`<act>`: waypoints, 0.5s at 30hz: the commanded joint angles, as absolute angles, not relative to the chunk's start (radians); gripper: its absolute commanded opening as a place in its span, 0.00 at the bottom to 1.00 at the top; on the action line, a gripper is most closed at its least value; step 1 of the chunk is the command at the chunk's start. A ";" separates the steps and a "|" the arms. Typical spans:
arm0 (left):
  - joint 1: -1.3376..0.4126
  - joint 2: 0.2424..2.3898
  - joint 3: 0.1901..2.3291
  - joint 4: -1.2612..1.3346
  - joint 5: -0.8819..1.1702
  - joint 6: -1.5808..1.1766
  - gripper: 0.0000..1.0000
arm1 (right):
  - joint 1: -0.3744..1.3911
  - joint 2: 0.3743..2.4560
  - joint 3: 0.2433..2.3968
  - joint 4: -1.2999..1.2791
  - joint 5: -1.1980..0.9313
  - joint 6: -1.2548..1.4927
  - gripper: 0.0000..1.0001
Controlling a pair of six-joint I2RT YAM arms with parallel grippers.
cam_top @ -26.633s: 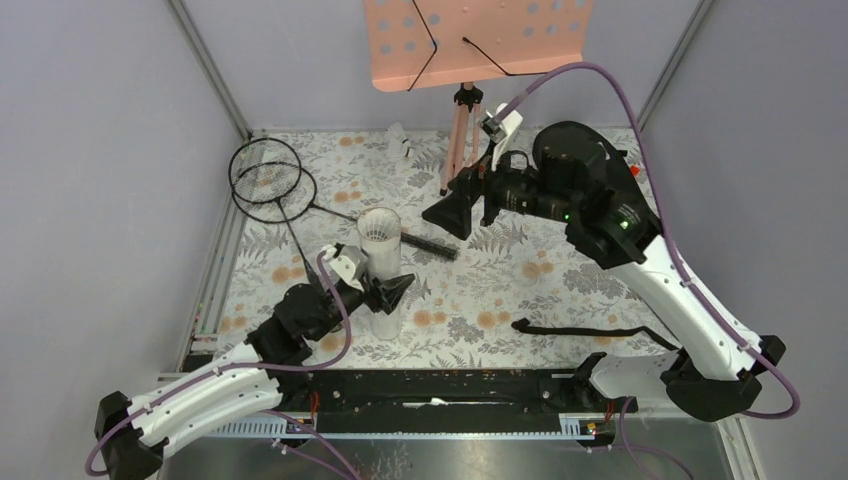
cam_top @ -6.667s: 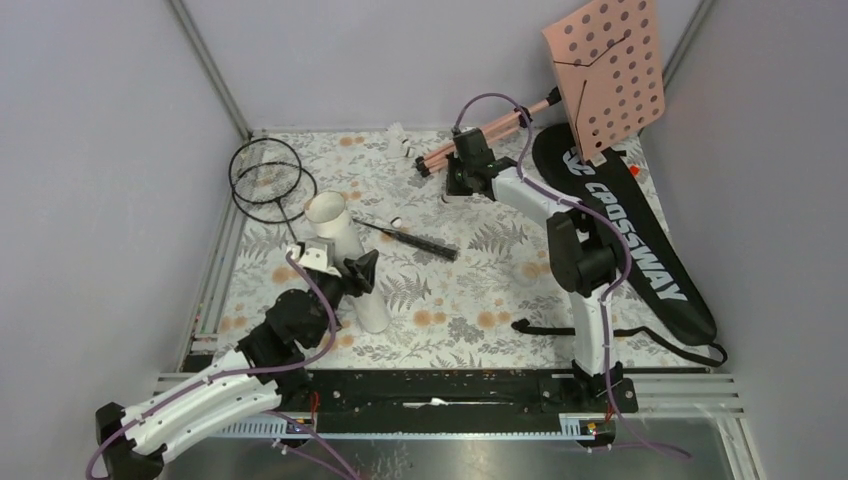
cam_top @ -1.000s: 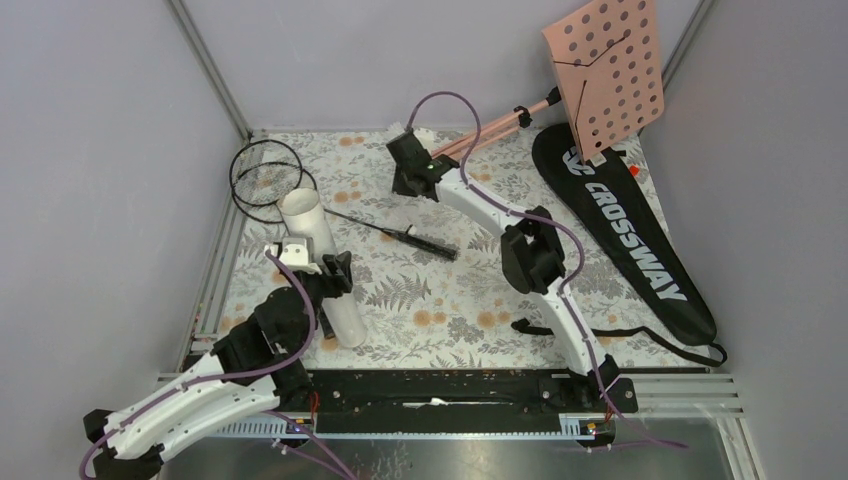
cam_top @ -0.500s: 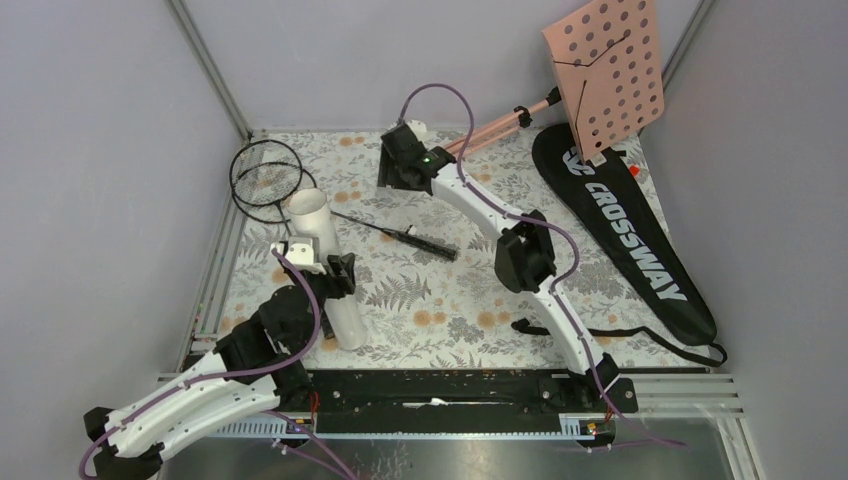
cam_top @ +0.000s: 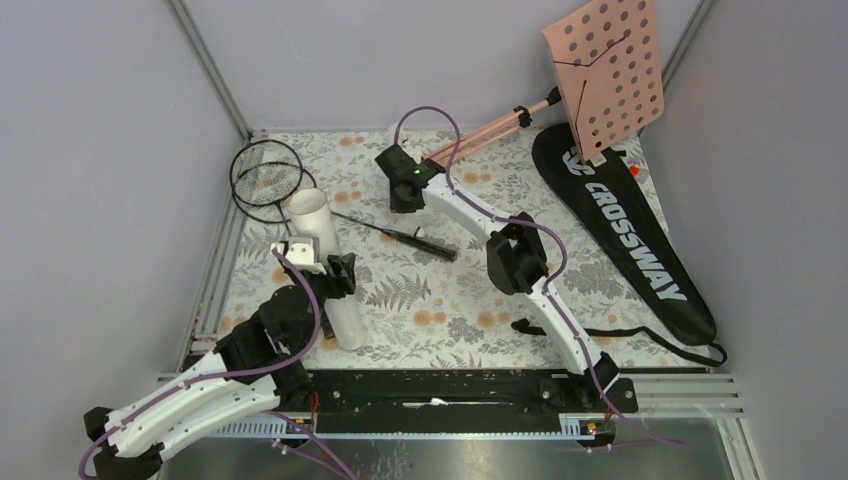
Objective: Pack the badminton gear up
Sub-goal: Pick up the shuttlecock at the center of the board.
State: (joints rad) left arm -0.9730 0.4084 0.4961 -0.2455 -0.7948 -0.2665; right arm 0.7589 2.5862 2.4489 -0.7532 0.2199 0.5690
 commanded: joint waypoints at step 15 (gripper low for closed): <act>-0.973 0.432 0.498 -0.154 -0.739 -0.251 0.48 | 0.776 2.161 2.101 -0.597 0.311 0.356 0.00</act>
State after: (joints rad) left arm -0.9730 0.4210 0.4961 -0.2363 -0.7841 -0.2653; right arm 0.7605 2.3528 2.1529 -0.6971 0.2749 0.4595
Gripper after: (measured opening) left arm 0.610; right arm 0.015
